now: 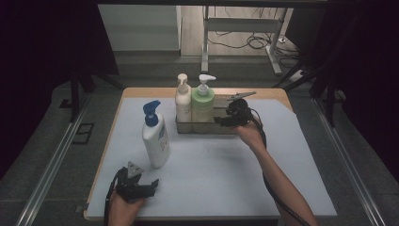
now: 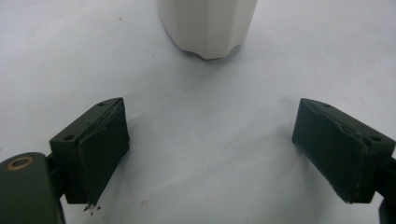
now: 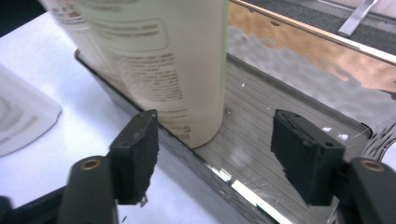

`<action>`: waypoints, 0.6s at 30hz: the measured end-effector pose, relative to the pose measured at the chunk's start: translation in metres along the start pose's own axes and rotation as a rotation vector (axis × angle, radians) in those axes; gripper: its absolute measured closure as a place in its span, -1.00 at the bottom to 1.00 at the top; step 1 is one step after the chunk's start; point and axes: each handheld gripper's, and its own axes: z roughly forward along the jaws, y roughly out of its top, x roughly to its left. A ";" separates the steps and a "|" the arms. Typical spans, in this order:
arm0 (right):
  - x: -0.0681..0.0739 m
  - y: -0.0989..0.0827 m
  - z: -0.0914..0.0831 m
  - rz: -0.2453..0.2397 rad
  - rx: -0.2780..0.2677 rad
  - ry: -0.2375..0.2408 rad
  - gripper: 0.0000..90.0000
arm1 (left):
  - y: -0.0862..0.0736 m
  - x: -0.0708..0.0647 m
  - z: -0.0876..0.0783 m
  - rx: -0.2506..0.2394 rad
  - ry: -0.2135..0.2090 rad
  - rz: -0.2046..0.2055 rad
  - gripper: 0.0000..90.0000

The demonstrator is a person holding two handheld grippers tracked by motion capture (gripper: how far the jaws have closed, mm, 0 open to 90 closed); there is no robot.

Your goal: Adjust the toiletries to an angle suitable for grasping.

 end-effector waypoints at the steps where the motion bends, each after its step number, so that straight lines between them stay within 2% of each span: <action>1: 0.002 -0.001 -0.002 -0.008 -0.002 0.004 -0.35 | 0.000 0.000 0.000 0.000 0.000 0.000 -0.77; 10: 0.015 -0.003 -0.019 -0.061 -0.028 0.025 -0.55 | 0.000 0.000 0.000 0.002 -0.002 -0.001 -0.77; 18: 0.023 -0.010 -0.032 -0.099 -0.020 0.031 -0.69 | 0.000 0.000 0.000 0.004 -0.001 -0.001 -0.77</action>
